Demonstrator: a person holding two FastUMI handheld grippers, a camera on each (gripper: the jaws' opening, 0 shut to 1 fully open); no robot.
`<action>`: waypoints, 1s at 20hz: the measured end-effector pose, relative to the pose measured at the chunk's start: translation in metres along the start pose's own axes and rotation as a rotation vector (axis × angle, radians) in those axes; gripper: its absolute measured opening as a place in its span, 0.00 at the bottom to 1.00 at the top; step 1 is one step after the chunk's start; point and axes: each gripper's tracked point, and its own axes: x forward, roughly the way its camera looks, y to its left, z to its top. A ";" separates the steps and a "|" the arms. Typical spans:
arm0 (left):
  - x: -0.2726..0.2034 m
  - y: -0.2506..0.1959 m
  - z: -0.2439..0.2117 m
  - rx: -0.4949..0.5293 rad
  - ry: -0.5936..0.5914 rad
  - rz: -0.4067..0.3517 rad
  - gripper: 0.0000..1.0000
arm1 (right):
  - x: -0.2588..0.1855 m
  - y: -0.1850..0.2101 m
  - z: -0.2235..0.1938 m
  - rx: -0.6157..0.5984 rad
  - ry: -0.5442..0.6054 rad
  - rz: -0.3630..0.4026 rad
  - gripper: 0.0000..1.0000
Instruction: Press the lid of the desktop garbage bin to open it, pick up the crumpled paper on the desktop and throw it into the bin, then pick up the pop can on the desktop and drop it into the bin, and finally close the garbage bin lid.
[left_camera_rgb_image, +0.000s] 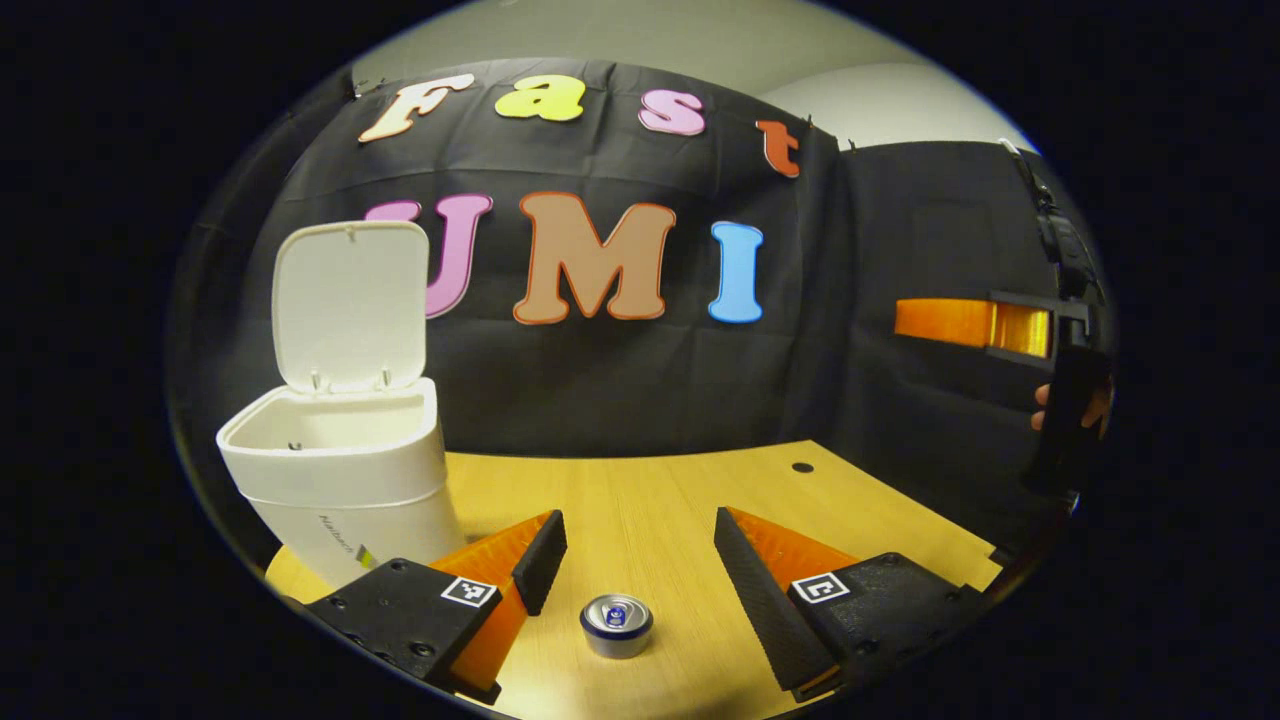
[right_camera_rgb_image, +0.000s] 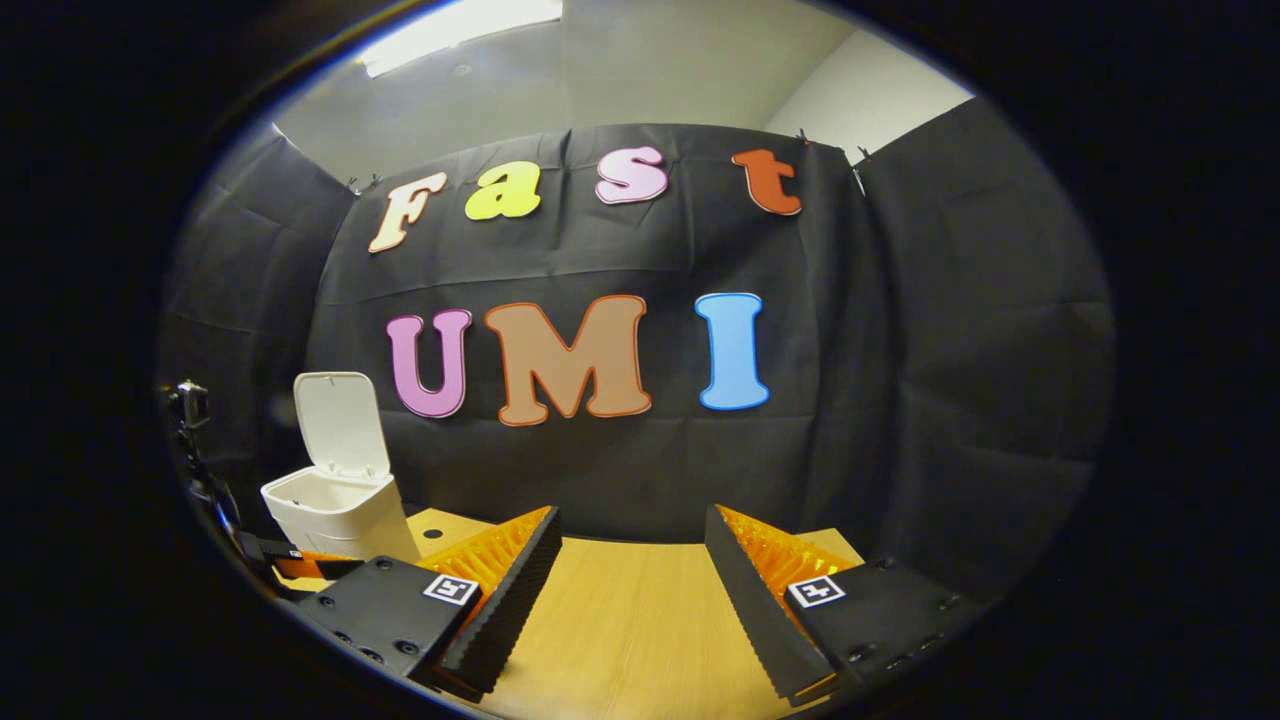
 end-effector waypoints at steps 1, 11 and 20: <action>0.006 0.000 -0.010 0.002 0.029 0.004 0.91 | -0.004 -0.007 -0.005 0.002 0.012 -0.016 0.96; 0.044 0.017 -0.101 -0.015 0.258 0.048 0.92 | -0.025 -0.046 -0.067 0.002 0.159 -0.109 0.96; 0.067 0.031 -0.171 -0.022 0.428 0.085 0.94 | -0.042 -0.065 -0.077 -0.012 0.208 -0.169 0.96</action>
